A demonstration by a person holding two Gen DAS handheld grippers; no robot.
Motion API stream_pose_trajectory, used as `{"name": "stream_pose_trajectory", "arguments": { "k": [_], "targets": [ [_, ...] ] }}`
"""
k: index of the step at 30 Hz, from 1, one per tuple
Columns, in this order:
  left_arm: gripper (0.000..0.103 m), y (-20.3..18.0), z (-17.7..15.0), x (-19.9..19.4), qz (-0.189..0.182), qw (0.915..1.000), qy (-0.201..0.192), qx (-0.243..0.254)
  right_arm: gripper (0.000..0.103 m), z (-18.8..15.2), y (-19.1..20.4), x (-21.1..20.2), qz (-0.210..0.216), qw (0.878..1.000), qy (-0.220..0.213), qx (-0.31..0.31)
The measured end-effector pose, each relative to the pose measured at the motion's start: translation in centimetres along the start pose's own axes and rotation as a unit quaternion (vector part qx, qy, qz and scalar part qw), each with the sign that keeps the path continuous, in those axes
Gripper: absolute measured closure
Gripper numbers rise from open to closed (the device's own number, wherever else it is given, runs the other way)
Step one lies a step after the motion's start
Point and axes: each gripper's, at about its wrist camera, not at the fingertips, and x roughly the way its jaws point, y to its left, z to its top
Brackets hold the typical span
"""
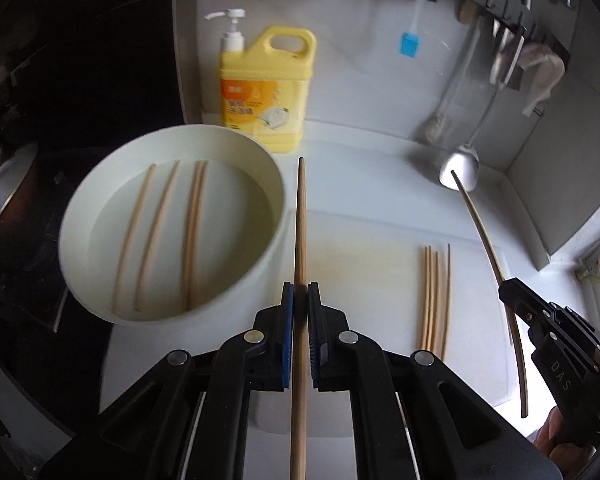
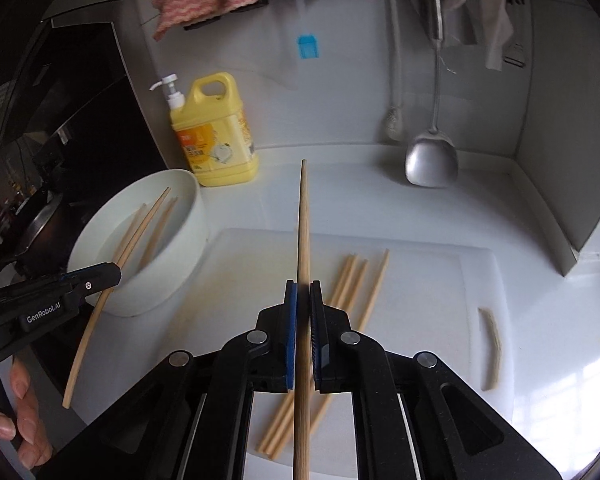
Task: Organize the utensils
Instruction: 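Lift and carry both held chopsticks over the water basin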
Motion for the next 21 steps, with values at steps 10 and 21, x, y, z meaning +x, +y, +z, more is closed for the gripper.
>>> {"name": "stream_pose_trajectory", "arguments": {
  "k": [10, 21],
  "targets": [
    [0.096, 13.2, 5.7, 2.3, 0.025, 0.9996, -0.011, -0.007, 0.097, 5.5, 13.3, 7.9, 0.054, 0.998, 0.010, 0.004],
    [0.096, 18.6, 8.0, 9.0, 0.001, 0.9994, 0.034, -0.001, 0.097, 7.1, 20.4, 16.8, 0.069, 0.995, 0.070, 0.014]
  ]
}}
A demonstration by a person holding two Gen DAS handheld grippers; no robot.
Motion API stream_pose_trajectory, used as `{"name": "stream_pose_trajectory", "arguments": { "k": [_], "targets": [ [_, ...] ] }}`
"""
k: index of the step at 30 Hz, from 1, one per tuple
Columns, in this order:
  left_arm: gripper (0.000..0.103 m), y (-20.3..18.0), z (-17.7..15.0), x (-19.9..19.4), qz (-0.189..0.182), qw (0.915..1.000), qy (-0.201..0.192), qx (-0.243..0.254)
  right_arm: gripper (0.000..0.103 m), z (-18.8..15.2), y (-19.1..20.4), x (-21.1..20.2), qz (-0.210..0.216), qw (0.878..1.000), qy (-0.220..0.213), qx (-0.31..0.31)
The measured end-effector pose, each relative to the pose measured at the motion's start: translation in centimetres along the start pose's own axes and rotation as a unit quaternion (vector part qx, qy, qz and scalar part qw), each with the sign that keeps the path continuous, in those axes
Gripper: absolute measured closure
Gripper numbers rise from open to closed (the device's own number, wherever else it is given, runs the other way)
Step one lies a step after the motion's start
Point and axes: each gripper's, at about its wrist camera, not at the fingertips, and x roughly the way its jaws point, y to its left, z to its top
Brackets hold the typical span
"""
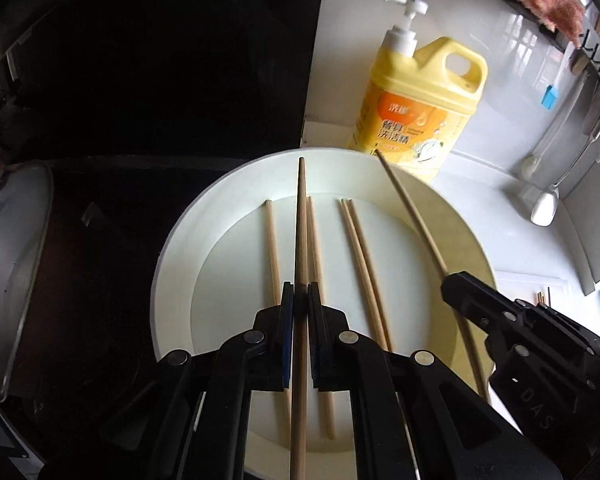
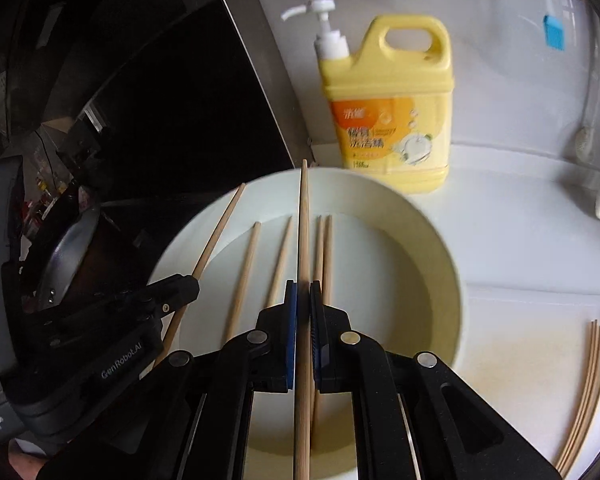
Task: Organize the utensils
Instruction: 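Lift and carry both held chopsticks over the water basin, then open both tools to release the chopsticks into the basin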
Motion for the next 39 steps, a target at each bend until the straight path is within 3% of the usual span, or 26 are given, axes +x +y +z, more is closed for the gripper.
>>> {"name": "stream_pose_trajectory", "arguments": {
  "k": [11, 23, 24, 25, 27, 32, 36, 39],
  "targets": [
    [0.095, 0.5, -0.2, 4.3, -0.007, 0.9987, 0.049, -0.010, 0.097, -0.4, -1.0, 3.7, -0.016, 0.998, 0.055, 0.012],
    [0.093, 0.7, -0.4, 5.8, 0.012, 0.9974, 0.071, -0.004, 0.097, -0.4, -2.0, 4.4, -0.032, 0.997, 0.070, 0.013],
    [0.084, 0.8, -0.4, 5.7, 0.017, 0.9974, 0.070, -0.006, 0.096, -0.4, -2.1, 4.4, -0.034, 0.997, 0.068, 0.014],
    [0.066, 0.9, -0.4, 5.5, 0.023, 0.9974, 0.068, -0.006, 0.088, -0.2, -2.2, 4.4, -0.037, 0.997, 0.066, 0.015],
    [0.041, 1.1, -0.4, 4.9, 0.038, 0.9977, 0.055, -0.010, 0.086, -0.2, -2.3, 4.1, -0.041, 0.997, 0.058, 0.013],
    [0.040, 1.7, -0.1, 3.4, 0.050, 0.9980, 0.037, -0.012, 0.086, -0.3, -2.4, 3.1, -0.049, 0.998, 0.048, 0.010],
    [0.031, 2.0, -0.4, 2.6, 0.055, 0.9979, 0.032, -0.013, 0.085, -0.6, -2.6, 2.5, -0.052, 0.998, 0.045, 0.013],
    [0.029, 1.8, -0.4, 2.2, 0.056, 0.9978, 0.033, -0.012, 0.080, -0.9, -2.4, 2.1, -0.052, 0.998, 0.046, 0.012]
  ]
}}
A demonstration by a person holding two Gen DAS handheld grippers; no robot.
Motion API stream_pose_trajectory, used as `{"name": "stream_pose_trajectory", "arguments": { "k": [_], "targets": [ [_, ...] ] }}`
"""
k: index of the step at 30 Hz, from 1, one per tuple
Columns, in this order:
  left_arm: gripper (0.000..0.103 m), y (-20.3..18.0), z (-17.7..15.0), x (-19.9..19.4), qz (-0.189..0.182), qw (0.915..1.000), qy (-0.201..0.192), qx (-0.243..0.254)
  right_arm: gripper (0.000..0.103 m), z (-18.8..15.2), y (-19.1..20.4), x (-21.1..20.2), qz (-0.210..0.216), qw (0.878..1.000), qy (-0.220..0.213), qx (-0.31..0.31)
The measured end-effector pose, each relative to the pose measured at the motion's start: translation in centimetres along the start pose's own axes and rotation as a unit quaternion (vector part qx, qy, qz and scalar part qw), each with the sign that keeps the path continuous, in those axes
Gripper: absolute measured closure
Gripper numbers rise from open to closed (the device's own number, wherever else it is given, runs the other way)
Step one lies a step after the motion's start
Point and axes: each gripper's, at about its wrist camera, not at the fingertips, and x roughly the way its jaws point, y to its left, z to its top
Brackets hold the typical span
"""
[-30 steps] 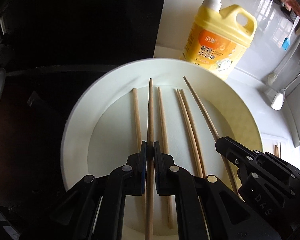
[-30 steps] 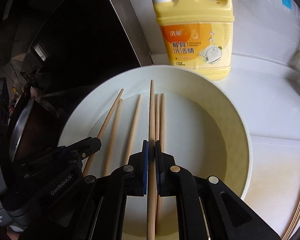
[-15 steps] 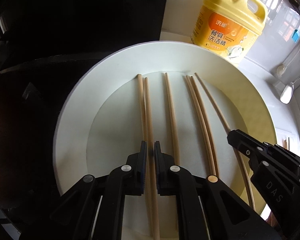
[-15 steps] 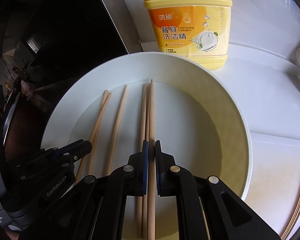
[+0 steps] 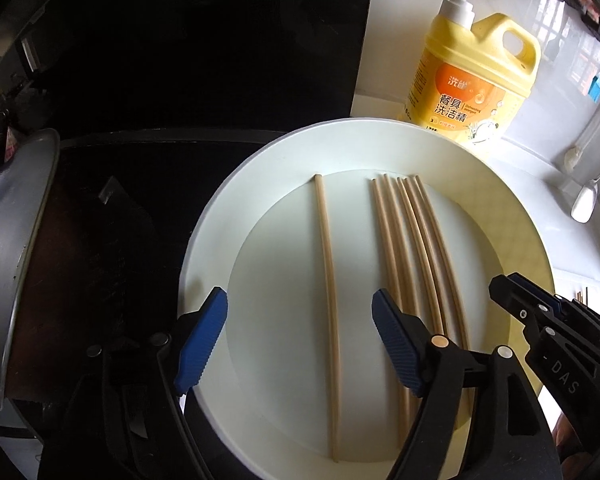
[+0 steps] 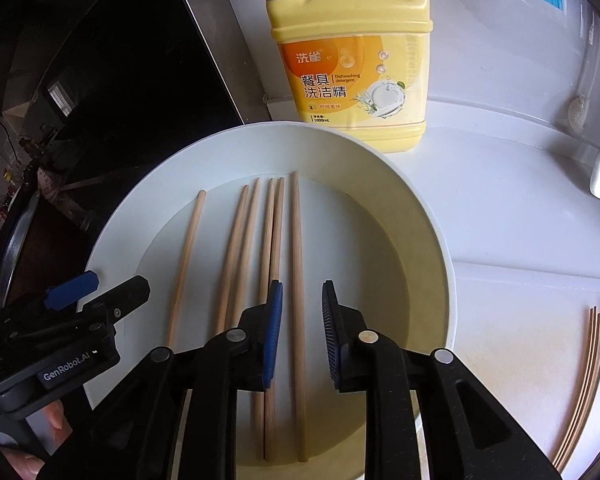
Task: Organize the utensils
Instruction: 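Open both tools to release the chopsticks into the basin, then move both open tools back over the chopsticks on the board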
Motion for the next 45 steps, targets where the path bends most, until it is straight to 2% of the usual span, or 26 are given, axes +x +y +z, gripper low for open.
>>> {"name": "stream_pose_trajectory", "arguments": {
  "k": [4, 7, 13, 20, 26, 35, 42, 45],
  "targets": [
    [0.025, 0.2, -0.1, -0.9, 0.001, 1.0000, 0.002, 0.007, 0.065, -0.4, 0.3, -0.8, -0.002, 1.000, -0.008, -0.004],
    [0.018, 0.4, -0.4, -1.7, 0.000, 0.9999, -0.006, 0.012, 0.061, -0.9, 0.5, -1.5, -0.009, 1.000, -0.013, -0.006],
    [0.014, 0.6, -0.8, -2.8, -0.008, 0.9998, -0.011, 0.017, 0.049, -1.9, 0.6, -3.1, -0.021, 1.000, -0.023, 0.000],
    [0.012, -0.3, -1.7, -3.9, -0.017, 0.9993, -0.014, 0.029, 0.043, -3.4, 0.2, -5.3, -0.037, 0.999, -0.029, 0.004],
    [0.011, -3.0, -2.1, -4.8, -0.030, 0.9980, -0.026, 0.049, 0.042, -5.2, -1.6, -7.3, -0.046, 0.998, -0.036, 0.011],
    [0.007, -10.8, -4.3, -7.7, -0.062, 0.9935, -0.052, 0.079, 0.042, -9.0, -9.9, -11.6, -0.073, 0.994, -0.052, 0.060],
    [0.006, -18.3, -7.8, -9.2, -0.082, 0.9937, -0.045, 0.062, 0.042, -13.1, -18.4, -15.8, -0.091, 0.991, -0.062, 0.079],
    [0.006, -20.9, -9.5, -9.6, -0.077, 0.9946, -0.039, 0.057, 0.042, -14.4, -21.5, -16.2, -0.086, 0.991, -0.058, 0.079]
  ]
}}
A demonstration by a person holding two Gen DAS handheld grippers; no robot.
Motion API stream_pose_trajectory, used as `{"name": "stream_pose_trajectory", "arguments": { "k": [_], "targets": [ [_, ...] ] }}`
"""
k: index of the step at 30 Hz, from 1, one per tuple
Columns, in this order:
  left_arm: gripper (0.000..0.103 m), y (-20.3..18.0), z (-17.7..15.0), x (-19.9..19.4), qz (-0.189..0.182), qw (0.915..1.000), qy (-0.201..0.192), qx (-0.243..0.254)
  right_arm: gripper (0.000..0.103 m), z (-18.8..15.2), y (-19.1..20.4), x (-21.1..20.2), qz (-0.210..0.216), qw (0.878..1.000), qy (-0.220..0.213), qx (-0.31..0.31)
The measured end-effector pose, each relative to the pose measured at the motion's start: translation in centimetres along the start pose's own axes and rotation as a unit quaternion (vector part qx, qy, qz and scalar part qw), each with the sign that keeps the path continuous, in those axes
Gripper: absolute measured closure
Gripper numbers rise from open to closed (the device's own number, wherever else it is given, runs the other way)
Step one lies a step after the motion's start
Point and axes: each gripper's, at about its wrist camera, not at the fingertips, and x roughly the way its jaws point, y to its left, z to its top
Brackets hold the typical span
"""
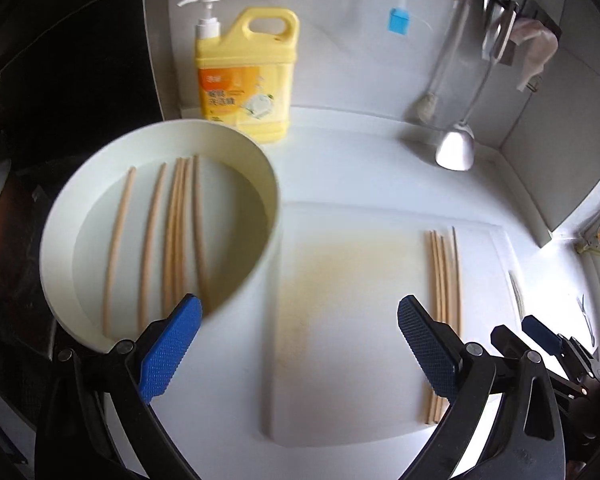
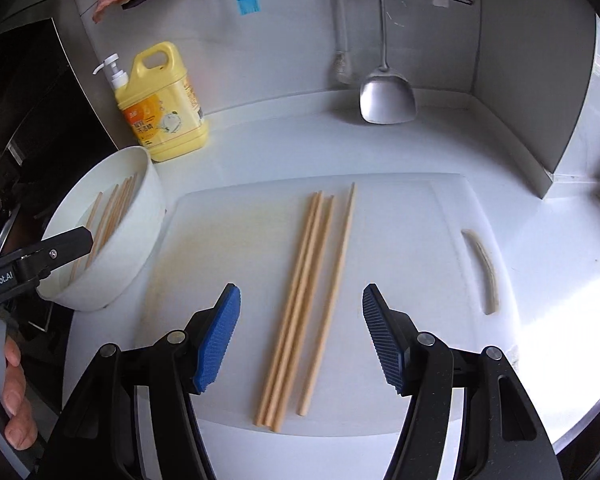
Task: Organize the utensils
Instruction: 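Move both open tools back over the chopsticks on the board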
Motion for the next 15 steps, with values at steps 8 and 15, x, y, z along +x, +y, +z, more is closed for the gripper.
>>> {"name": "stream_pose_trajectory", "arguments": {
  "k": [8, 15],
  "targets": [
    [0.006, -4.1, -2.4, 0.3, 0.024, 0.9993, 0.018, 0.020, 0.042, -1.0, -3.8, 1.1, 0.004, 1.000, 0.010, 0.014],
    [0.006, -4.3, -2.9, 2.9, 0.021, 0.9989, 0.021, 0.037, 0.042, -1.5, -3.4, 3.6, -0.018, 1.000, 0.013, 0.021]
  ]
}}
